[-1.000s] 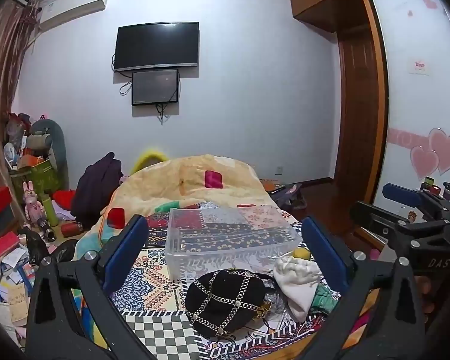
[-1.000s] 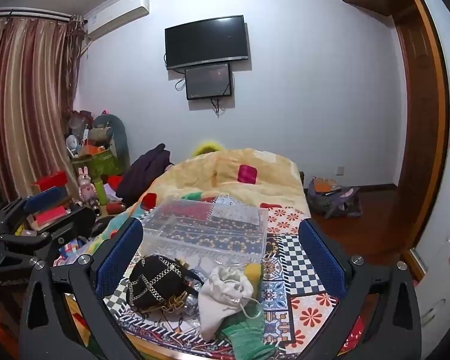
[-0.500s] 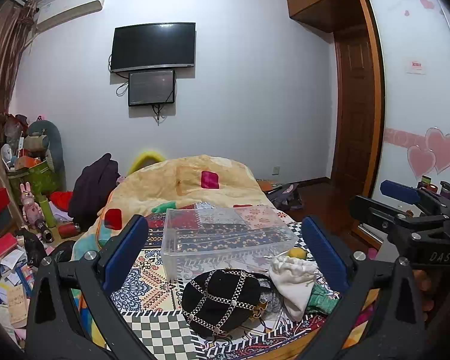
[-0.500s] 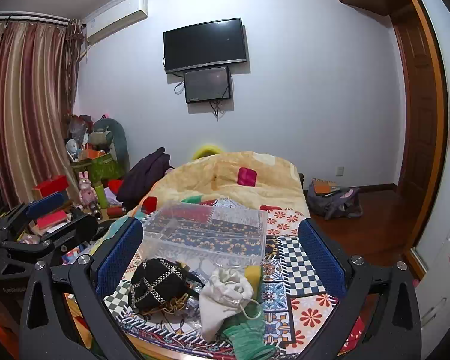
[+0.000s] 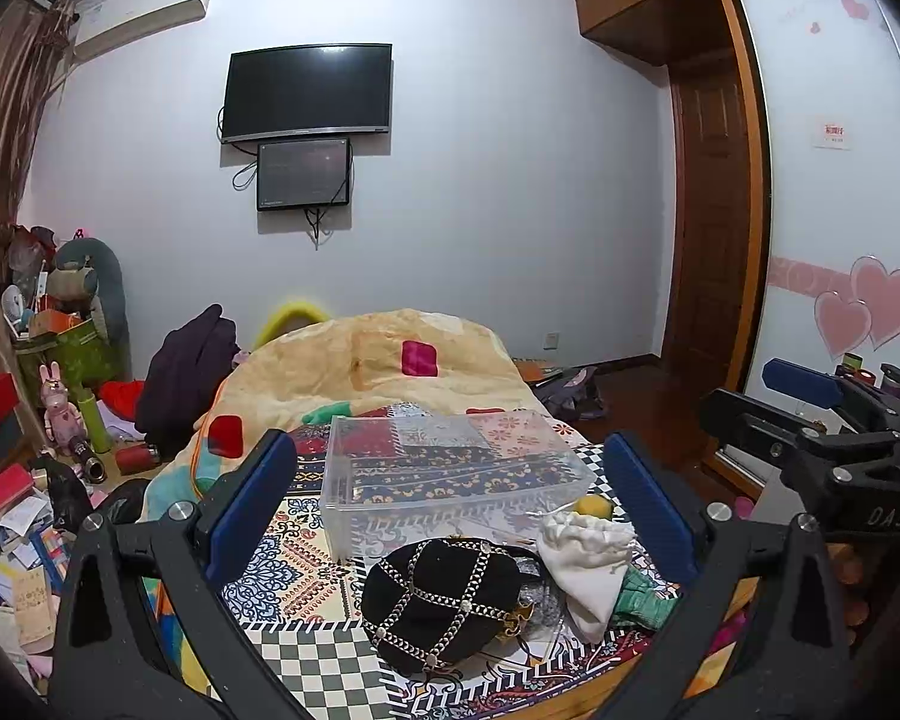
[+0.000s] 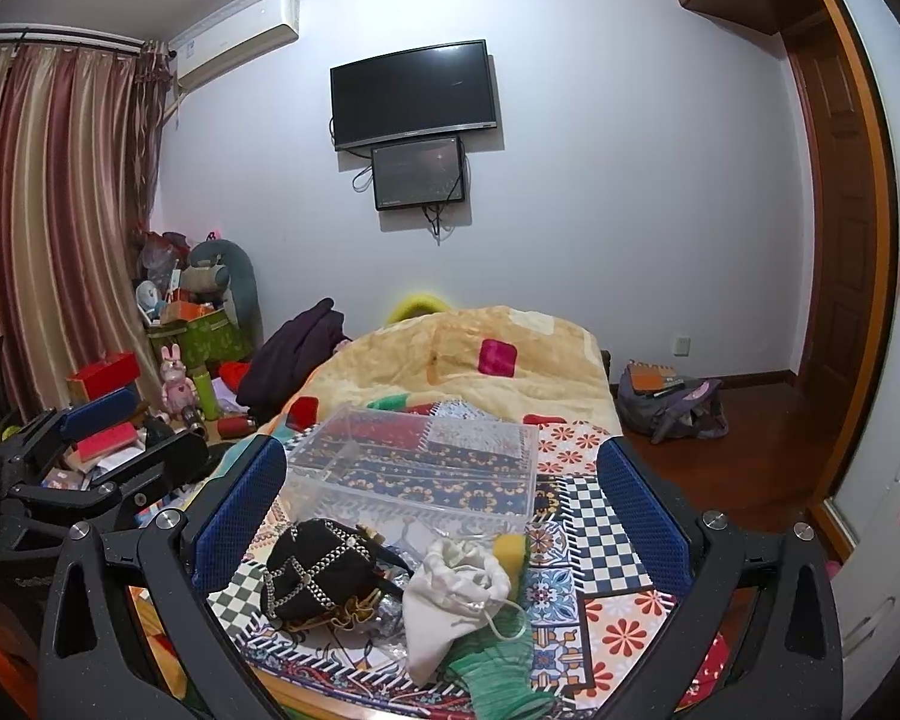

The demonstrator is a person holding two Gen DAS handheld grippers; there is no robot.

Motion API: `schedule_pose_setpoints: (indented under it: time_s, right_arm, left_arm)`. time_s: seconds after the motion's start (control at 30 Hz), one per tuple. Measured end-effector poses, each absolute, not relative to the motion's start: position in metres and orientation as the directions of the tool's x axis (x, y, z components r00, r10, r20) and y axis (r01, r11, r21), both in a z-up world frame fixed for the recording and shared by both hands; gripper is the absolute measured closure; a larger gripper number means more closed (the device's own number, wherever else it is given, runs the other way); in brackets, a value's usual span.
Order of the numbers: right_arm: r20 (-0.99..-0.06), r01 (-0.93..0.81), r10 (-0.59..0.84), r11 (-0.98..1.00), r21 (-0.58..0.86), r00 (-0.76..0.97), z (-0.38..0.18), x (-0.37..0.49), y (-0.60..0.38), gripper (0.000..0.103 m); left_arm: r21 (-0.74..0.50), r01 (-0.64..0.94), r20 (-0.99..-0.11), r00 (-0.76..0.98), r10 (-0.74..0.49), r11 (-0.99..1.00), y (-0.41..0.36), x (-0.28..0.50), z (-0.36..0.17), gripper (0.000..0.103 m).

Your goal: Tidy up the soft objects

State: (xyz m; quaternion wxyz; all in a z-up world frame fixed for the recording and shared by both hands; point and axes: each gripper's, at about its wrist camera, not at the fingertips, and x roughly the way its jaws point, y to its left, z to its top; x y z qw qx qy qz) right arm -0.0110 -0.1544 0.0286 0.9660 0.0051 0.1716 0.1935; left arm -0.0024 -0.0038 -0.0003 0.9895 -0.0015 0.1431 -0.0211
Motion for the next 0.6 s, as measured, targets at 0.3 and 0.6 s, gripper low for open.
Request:
schedule_pose_setpoints:
  time_s: [0.3, 0.6]
  right_arm:
    - [-0.324, -0.375, 0.379, 0.924, 0.078, 0.867, 0.0281, -0.0111, -0.1552, 0.000]
    - [-0.316, -0.374, 0.379, 0.924, 0.079, 0.870, 0.0290, -0.0125, -0.1563, 0.000]
  left_arm:
    - [-0.010, 0.035, -0.284, 0.958, -0.037, 0.999, -0.0011, -0.0019, -0.0010, 0.000]
    - [-0.003, 0.034, -0.284, 0.958, -0.034, 0.999, -0.0007, -0.0008, -0.0011, 0.000]
